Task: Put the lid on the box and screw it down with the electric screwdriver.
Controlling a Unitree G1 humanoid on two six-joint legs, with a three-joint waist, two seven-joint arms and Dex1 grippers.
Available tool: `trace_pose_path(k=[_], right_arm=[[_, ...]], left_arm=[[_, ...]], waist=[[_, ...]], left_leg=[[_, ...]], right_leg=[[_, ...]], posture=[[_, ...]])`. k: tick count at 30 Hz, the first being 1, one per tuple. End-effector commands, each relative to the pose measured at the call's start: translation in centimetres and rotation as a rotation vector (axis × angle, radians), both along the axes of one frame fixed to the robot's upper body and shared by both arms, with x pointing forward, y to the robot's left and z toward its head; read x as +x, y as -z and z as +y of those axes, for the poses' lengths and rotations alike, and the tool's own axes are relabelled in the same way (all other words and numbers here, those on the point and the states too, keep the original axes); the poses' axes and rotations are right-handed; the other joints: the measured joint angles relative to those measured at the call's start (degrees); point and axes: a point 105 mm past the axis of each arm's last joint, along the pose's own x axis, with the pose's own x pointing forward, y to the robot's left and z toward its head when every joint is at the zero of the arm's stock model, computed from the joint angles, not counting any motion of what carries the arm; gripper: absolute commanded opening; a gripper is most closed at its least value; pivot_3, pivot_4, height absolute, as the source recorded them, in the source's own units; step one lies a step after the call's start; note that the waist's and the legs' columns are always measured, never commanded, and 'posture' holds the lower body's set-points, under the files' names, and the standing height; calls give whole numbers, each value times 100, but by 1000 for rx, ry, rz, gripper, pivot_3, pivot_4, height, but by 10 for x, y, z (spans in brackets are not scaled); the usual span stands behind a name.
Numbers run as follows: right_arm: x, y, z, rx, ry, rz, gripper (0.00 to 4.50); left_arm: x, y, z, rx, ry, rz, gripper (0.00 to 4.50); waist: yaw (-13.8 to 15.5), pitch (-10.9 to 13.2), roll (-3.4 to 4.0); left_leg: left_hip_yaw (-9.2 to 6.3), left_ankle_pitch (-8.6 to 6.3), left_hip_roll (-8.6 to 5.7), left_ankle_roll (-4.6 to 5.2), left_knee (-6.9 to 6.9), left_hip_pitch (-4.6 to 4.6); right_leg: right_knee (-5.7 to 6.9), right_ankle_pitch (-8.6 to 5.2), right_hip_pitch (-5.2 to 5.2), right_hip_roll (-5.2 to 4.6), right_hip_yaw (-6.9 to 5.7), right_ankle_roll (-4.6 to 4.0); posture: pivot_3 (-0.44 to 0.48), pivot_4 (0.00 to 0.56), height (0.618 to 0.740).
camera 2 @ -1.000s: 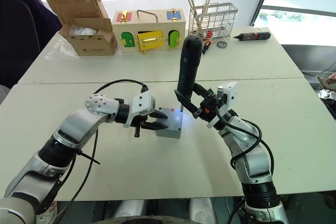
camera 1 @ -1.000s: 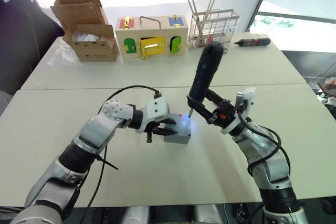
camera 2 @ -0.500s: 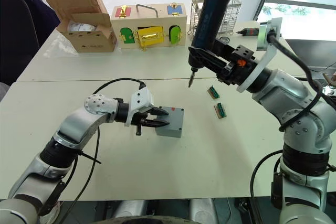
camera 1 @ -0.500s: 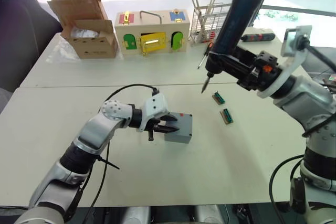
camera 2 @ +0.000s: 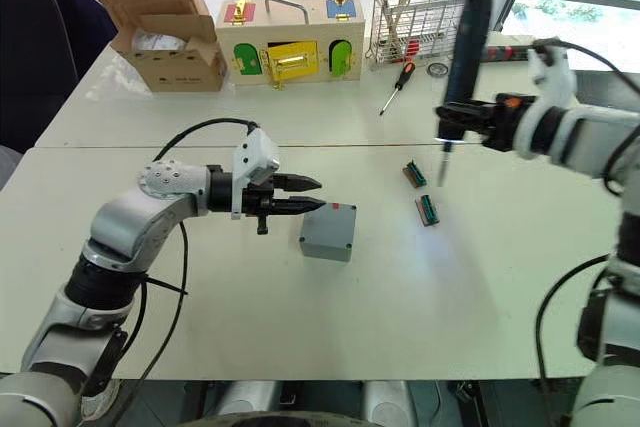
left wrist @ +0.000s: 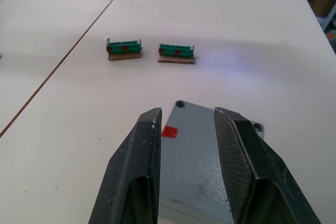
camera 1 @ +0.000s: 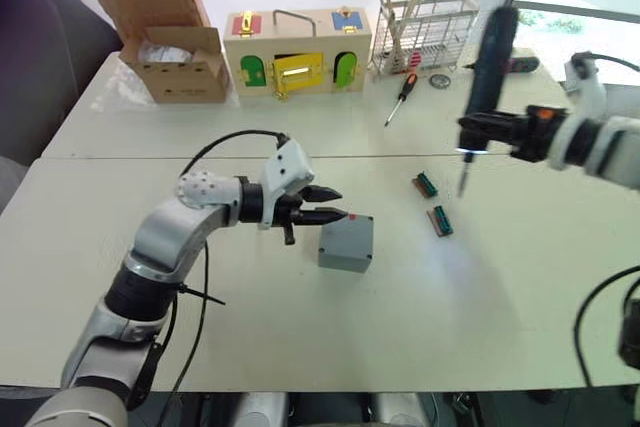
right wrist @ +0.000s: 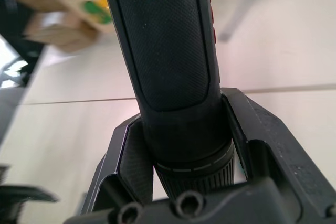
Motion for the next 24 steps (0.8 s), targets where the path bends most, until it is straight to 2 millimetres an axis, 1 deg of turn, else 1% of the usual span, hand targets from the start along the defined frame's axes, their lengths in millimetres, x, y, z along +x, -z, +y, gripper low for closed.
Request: trace_pose_path(k=[1,2,4,5,7,11,15,19,24], right_arm=[[-7,4,-26,-97,32,70,1738],[-12,18,-34,-140,30,143,1738],[-23,43,-44,-163,34,293,1738],[-27,53,-48,-156,38,361,1738],[-31,64,-53,-152,43,445,1738],[-28,76,-59,-132,78,547,1738],[-24,88,-68,-146,91,602,1738],[-17,98,-69,-170,84,628,1738],[-15,106,-72,-197,73,655,1738]], left_arm=[[-14,-4,-9,4,61,-41,1534],[-16,-3,-12,3,67,-45,1534],[-21,0,-17,2,75,-50,1534],[-23,2,-19,2,79,-54,1534],[-27,4,-23,6,86,-60,1534],[-40,9,-27,30,125,-67,1534],[-45,12,-27,38,125,-71,1534],[-49,13,-24,34,107,-58,1534],[-55,11,-20,25,109,-31,1534]], waist=[[-5,2,3],[-6,2,3],[-9,4,1],[-25,4,1],[-58,10,10],[-142,33,50],[-129,35,50],[-114,37,48],[-113,38,46]], left_leg=[[1,0,1,0,-1,0],[3,0,1,1,-1,1],[4,-1,3,4,0,2],[3,-4,4,9,3,2],[7,-5,4,13,7,4],[6,-5,2,16,21,3],[6,4,5,-1,16,2],[6,6,4,-5,22,0],[3,5,1,-4,45,-7]], right_leg=[[0,0,-1,1,0,0],[2,0,-2,2,0,0],[5,0,-2,4,1,0],[9,0,-2,5,1,1],[16,1,-2,5,5,0],[24,3,-3,5,8,-1],[21,3,-10,10,9,-1],[22,3,-8,10,9,-1],[24,3,-2,9,9,0]], posture=[[0,150,730],[0,150,730],[0,150,730],[0,150,730],[0,150,730],[0,150,730],[0,150,730],[0,150,730],[0,150,730]])
